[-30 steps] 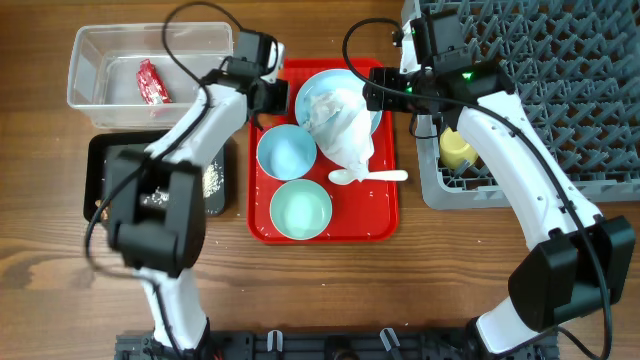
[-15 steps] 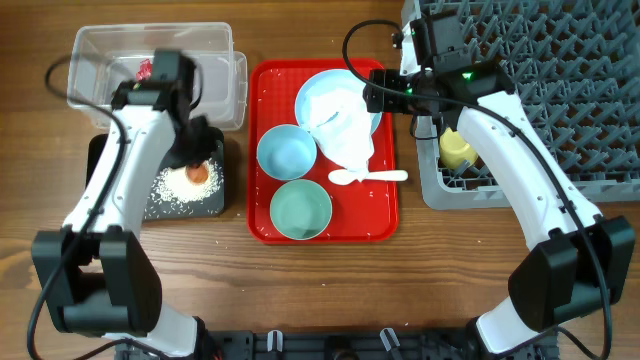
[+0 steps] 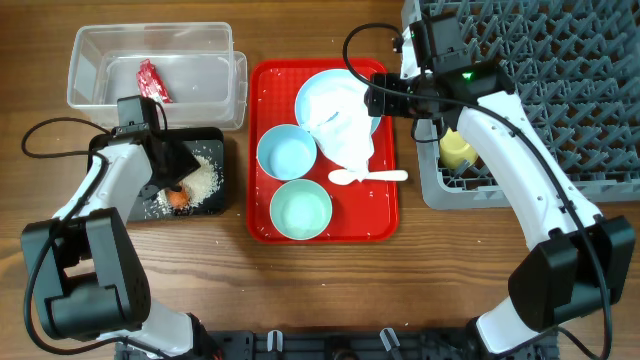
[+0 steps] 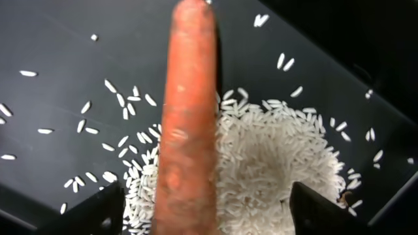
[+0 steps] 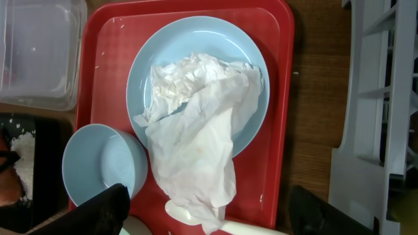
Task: Sort waste into correct bins and load items into the dishwasher rack
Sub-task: 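Carry the carrot left and drop it into the black tray, then grasp the white tissue from the blue plate with the left gripper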
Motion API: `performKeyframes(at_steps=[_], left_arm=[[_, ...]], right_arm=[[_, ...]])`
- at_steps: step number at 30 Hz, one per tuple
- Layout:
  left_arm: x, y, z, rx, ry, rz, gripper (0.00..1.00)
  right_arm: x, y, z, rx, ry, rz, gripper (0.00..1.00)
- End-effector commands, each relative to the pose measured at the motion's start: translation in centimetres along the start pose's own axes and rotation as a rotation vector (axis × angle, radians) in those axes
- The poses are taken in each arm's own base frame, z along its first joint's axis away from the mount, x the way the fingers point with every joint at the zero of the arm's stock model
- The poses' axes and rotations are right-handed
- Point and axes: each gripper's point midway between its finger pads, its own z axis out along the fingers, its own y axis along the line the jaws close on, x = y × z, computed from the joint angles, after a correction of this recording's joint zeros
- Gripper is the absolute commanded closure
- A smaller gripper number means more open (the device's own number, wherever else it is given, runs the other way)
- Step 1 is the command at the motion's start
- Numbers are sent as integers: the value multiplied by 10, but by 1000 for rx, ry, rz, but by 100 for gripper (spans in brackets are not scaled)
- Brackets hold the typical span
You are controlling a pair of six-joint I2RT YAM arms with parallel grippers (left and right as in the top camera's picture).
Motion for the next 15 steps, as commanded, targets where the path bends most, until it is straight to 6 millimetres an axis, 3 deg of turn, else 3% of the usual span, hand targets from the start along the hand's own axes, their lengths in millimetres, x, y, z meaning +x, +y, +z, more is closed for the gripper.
performKeyframes(at_steps=[1, 4, 7, 11, 15], left_arm=[[-7, -18, -19, 34, -18, 28, 17], [-19, -45, -58, 83, -78, 91, 19], [-24, -93, -101, 176, -175, 229, 8], [-5, -166, -132, 298, -292, 509, 2], [29, -245, -143, 425, -410, 739, 0]], right_arm=[[-8, -1, -9, 13, -32, -12, 19], [-8, -1, -9, 14, -32, -9, 17], [-21, -2, -23, 25, -100, 29, 7], [-43, -9, -80, 25, -256, 54, 0], [-51, -42, -152, 119, -417, 114, 0]])
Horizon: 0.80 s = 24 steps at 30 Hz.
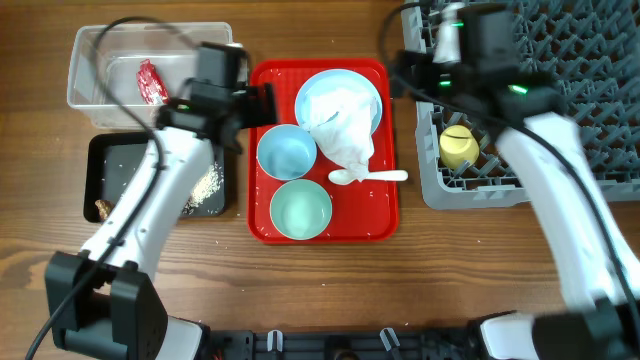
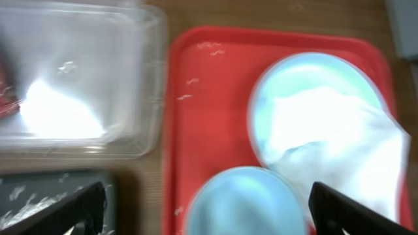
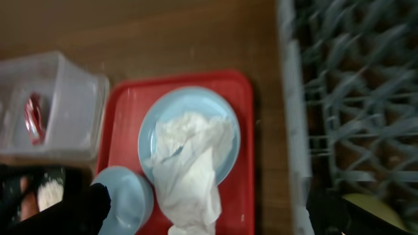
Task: Sort waste into correct bins and load items into the dishwasher rack
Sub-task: 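Grasp the white tissue from the blue plate with the left gripper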
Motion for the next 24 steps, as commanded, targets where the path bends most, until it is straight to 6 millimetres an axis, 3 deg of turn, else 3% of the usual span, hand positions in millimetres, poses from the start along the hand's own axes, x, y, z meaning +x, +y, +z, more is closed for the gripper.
performKeyframes(at_steps=[1, 5, 10, 13, 18, 21, 24], left_arm=[[-3, -61, 22, 96, -67, 203, 0], [5, -92, 71, 136, -93, 235, 0], [26, -130, 116, 223, -115, 340, 1], [39, -147, 125, 241, -121, 451, 5], [50, -155, 127, 264, -106, 516, 8], [59, -153, 136, 259, -90, 580, 15], [75, -145, 154, 245, -45, 602, 16]], right_arm=[[-28, -30, -61, 109, -162, 50, 0], [-27, -45, -93, 149, -201, 75, 0], [-22, -48, -96, 161, -186, 77, 0], [-19, -49, -91, 166, -168, 78, 0], [-16, -51, -87, 172, -149, 80, 0], [-16, -51, -87, 173, -147, 80, 0], [-15, -51, -87, 173, -147, 80, 0]])
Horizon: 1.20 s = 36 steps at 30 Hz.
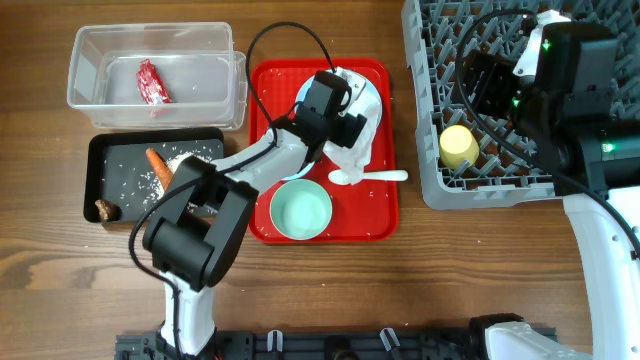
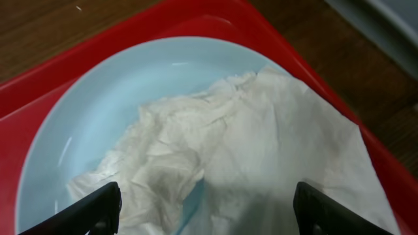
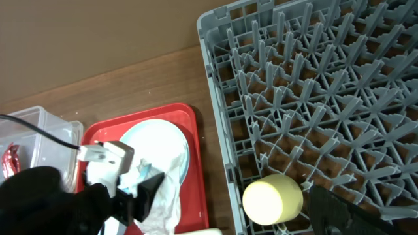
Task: Sort waste into correct bins and load items into the dishwasher rack
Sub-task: 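Grasp the white tissue from the blue plate with the left gripper, then carry the tissue left and drop it into the clear bin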
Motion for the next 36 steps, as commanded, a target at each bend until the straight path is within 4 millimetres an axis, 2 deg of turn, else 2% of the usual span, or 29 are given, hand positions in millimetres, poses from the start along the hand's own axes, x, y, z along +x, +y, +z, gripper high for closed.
performKeyframes(at_steps=[1, 4, 6, 8, 9, 11, 15, 18, 22, 24, 26, 28, 31, 34, 35, 36], left_arm=[[31, 0, 23, 15, 71, 54, 16], [34, 0, 26, 16, 78, 54, 18], [35, 0, 28, 15, 75, 54, 29], [32, 0, 28, 15, 65, 53, 67], [30, 0, 28, 14, 58, 53, 79], [20, 2, 26, 5, 23, 48, 96], [-22, 6, 4, -14, -65, -5, 96], [-62, 9, -27, -16, -161, -45, 96], [-110, 17, -84, -44, -289, -65, 96], [-126, 30, -112, -100, -339, -77, 96], [-139, 52, -144, -194, -385, -103, 96], [-140, 80, -164, -303, -396, -136, 96], [-131, 117, -173, -421, -375, -177, 96], [-102, 175, -174, -526, -308, -274, 96], [-86, 203, -175, -567, -288, -354, 96], [-77, 217, -175, -589, -277, -393, 96]], right_arm=[[-4, -4, 1, 25, -9, 6, 0], [-4, -4, 1, 25, -9, 6, 0], [-4, -4, 1, 25, -9, 6, 0], [-3, -4, 1, 26, -5, 5, 0], [-2, -5, 1, 27, -2, 5, 0], [-1, -5, 1, 28, 1, 3, 0], [-1, -5, 1, 28, 2, -3, 0], [-1, -5, 1, 28, 2, -7, 0], [0, -5, 1, 30, 8, -18, 0], [1, -5, 1, 30, 9, -17, 0], [0, -5, 1, 30, 8, -18, 0], [0, -5, 1, 30, 8, -18, 0], [0, -5, 1, 30, 9, -18, 0], [1, -5, 1, 30, 9, -17, 0], [1, -5, 1, 26, 10, -17, 0], [1, -5, 1, 26, 10, -17, 0]])
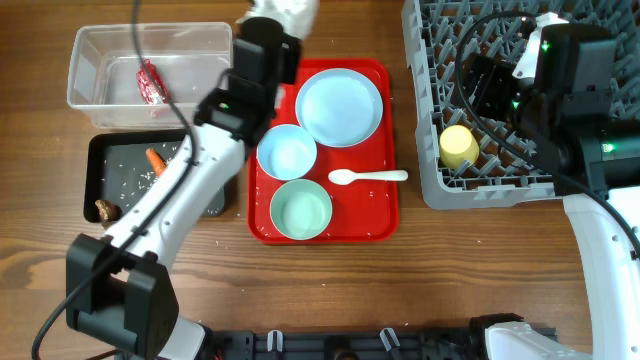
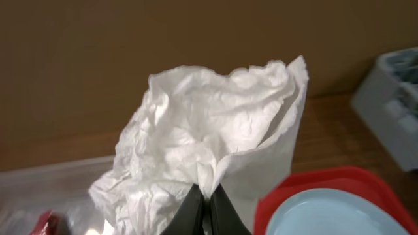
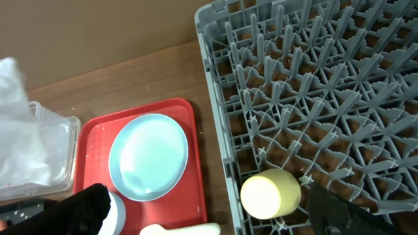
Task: Sort waste into correct bins and load items into the dishwasher rack
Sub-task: 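Carry the tissue left and drop it into the clear bin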
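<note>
My left gripper (image 2: 203, 198) is shut on a crumpled white napkin (image 2: 215, 124). It holds the napkin in the air at the table's far edge, between the clear bin (image 1: 110, 60) and the red tray (image 1: 385, 210). In the overhead view the left gripper (image 1: 272, 22) is partly hidden by the napkin (image 1: 290, 12). The blue plate (image 1: 340, 105) on the tray is bare. A blue bowl (image 1: 287, 152), a green bowl (image 1: 301, 210) and a white spoon (image 1: 368, 176) also lie on the tray. My right gripper (image 3: 219, 212) hangs open over the grey dishwasher rack (image 1: 560, 100), near a yellow cup (image 3: 270, 194).
The clear bin holds a red wrapper (image 1: 150, 82). A black tray (image 1: 120, 180) at the left holds scattered rice, a carrot (image 1: 154, 158) and a brown scrap. The rack's tines fill the far right.
My left gripper was open just over the napkin on the blue plate. It is now shut on the napkin and raised toward the clear bin, leaving the plate bare. The right arm has not moved.
First my left gripper was open over the carrot in the black tray and my right was over the napkin on the plate. Then the left was beside the red tray and the right was near the rack. Later the left hovered over the napkin, which it now holds aloft.
</note>
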Motion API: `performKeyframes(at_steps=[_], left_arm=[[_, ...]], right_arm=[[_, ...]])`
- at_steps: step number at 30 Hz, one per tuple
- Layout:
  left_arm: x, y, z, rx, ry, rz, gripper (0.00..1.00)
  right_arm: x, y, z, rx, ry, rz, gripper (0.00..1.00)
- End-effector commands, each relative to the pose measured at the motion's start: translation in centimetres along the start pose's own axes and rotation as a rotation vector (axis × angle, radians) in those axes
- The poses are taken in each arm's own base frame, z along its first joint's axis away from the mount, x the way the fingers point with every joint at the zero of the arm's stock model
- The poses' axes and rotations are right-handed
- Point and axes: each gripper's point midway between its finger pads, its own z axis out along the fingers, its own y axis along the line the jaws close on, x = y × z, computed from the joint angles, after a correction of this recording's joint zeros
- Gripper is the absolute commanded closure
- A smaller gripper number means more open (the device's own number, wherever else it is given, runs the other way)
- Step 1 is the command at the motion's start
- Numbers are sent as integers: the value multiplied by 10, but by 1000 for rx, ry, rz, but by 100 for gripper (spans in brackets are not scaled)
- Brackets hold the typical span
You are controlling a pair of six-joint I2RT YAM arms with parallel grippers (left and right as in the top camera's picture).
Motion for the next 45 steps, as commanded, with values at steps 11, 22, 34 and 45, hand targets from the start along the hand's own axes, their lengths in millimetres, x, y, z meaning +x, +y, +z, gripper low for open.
performKeyframes(at_steps=[11, 22, 34, 45], left_arm=[[98, 149, 60, -245, 237, -233, 86], [39, 123, 3, -185, 151, -261, 0], [87, -20, -84, 249, 480, -122, 0], [131, -43, -111, 221, 690, -192, 0]], right_arm=[[-3, -1, 1, 9, -4, -12, 0], [-1, 1, 1, -7, 8, -12, 0], [18, 27, 19, -158, 119, -80, 0], [69, 49, 81, -239, 374, -91, 0]])
